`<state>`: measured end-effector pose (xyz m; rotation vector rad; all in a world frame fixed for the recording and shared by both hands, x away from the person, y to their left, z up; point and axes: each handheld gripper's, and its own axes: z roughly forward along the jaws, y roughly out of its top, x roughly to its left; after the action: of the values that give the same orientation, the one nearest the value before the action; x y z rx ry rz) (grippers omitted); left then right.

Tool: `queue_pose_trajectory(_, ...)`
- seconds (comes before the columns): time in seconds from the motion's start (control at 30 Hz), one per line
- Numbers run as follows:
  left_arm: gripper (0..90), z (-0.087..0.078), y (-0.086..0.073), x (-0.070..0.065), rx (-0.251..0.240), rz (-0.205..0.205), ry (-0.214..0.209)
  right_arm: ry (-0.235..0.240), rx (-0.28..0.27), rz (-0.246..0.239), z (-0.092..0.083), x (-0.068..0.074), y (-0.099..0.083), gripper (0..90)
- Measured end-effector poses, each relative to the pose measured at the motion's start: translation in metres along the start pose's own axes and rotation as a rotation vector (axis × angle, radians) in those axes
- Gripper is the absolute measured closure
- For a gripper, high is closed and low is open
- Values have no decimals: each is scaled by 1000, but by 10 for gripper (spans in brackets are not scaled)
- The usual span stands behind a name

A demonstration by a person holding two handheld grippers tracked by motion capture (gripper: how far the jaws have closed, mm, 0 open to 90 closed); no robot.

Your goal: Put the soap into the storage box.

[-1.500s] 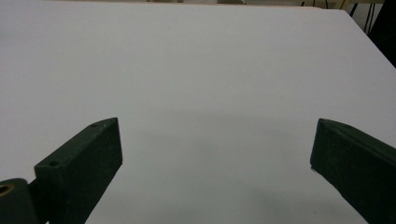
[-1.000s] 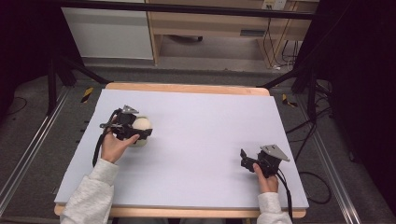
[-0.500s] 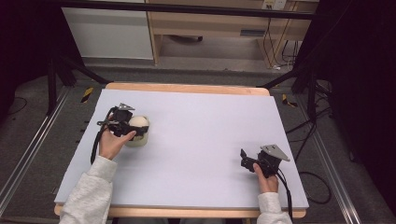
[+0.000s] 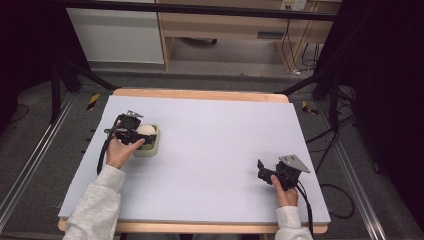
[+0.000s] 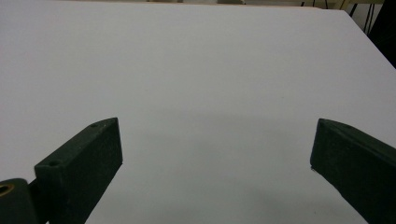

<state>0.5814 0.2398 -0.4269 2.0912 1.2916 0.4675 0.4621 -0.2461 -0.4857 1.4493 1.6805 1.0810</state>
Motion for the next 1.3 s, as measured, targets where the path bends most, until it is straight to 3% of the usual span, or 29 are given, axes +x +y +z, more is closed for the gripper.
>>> queue_pose_trajectory(0.87,231,12,-8,7,48,-8,16,0,0,0,0,0,0,26)
queue_pose_trajectory(1.3,230,14,-9,5,43,-4,18,-1,-1,-1,0,0,0,26)
